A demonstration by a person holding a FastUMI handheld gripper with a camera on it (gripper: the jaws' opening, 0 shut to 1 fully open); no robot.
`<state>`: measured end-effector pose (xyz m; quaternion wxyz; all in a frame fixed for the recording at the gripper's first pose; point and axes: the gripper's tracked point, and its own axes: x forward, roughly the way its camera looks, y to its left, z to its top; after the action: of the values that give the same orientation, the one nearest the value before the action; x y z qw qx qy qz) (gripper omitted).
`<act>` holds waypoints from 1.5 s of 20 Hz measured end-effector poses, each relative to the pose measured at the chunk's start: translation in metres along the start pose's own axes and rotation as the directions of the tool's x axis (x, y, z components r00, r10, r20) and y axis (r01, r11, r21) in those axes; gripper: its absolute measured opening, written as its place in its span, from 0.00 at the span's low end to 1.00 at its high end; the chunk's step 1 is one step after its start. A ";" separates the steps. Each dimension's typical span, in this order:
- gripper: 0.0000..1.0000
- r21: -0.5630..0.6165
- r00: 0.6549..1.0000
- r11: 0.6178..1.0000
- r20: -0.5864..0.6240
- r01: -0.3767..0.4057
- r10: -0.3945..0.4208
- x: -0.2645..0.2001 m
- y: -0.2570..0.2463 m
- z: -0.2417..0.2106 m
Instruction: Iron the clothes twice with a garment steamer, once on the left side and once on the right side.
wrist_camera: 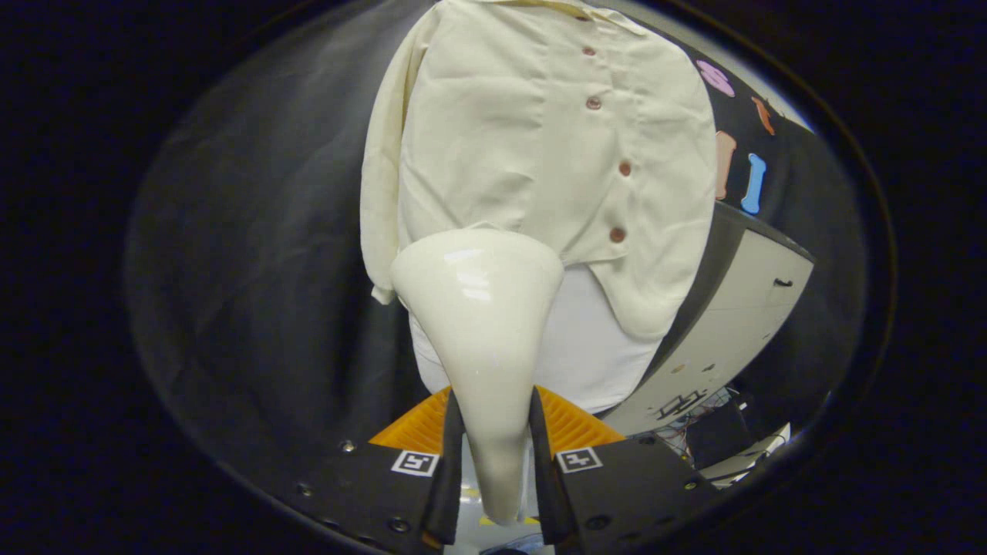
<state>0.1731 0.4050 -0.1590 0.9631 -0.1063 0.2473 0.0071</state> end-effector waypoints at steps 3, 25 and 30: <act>0.41 0.016 0.998 1.000 0.055 0.014 -0.015 -0.038 -0.023 0.032; 0.41 0.105 0.930 0.987 0.336 0.118 -0.147 -0.091 -0.188 0.252; 0.41 0.125 0.922 0.981 0.341 0.152 -0.186 -0.070 -0.223 0.312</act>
<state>0.2744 0.2549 0.1857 0.9927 -0.0778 0.0616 -0.0689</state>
